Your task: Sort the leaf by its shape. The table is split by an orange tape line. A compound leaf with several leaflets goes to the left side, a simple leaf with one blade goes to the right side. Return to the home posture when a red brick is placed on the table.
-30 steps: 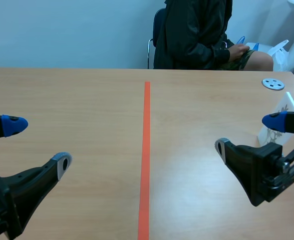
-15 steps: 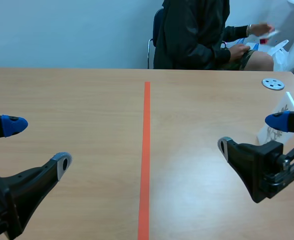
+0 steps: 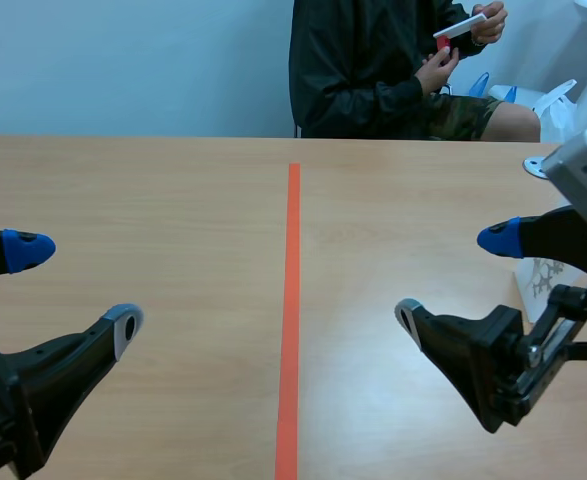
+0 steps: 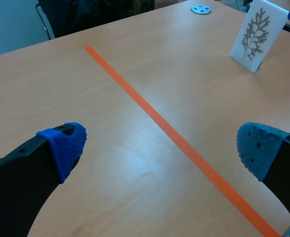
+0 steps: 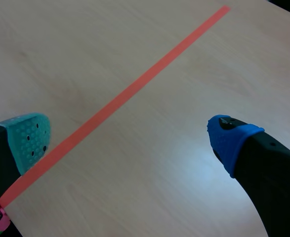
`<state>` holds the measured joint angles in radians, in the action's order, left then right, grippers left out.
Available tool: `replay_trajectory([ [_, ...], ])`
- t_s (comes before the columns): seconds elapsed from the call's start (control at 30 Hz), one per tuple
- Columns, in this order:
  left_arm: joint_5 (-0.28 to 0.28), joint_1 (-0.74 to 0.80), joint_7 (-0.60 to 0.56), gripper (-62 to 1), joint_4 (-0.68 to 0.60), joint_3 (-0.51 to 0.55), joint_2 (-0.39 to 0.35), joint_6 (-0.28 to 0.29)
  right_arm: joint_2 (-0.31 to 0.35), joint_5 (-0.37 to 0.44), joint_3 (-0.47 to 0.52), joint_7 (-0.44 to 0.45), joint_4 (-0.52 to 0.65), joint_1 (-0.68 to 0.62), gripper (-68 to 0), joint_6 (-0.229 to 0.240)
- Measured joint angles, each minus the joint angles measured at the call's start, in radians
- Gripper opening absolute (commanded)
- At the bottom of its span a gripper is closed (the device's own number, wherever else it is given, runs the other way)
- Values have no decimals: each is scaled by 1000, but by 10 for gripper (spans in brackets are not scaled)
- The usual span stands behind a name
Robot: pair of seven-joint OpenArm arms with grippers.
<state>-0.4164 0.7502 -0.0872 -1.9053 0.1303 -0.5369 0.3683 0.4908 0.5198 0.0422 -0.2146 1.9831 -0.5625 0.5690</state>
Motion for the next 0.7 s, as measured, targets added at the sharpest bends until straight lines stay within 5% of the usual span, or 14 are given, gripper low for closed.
replay_trajectory([
  [0.2,0,0,0,14,0,0,0,0,0,-7,-27,4,0,5,4,-53],
  [0.7,0,0,0,14,0,0,0,0,0,-26,-27,4,0,5,4,-98],
])
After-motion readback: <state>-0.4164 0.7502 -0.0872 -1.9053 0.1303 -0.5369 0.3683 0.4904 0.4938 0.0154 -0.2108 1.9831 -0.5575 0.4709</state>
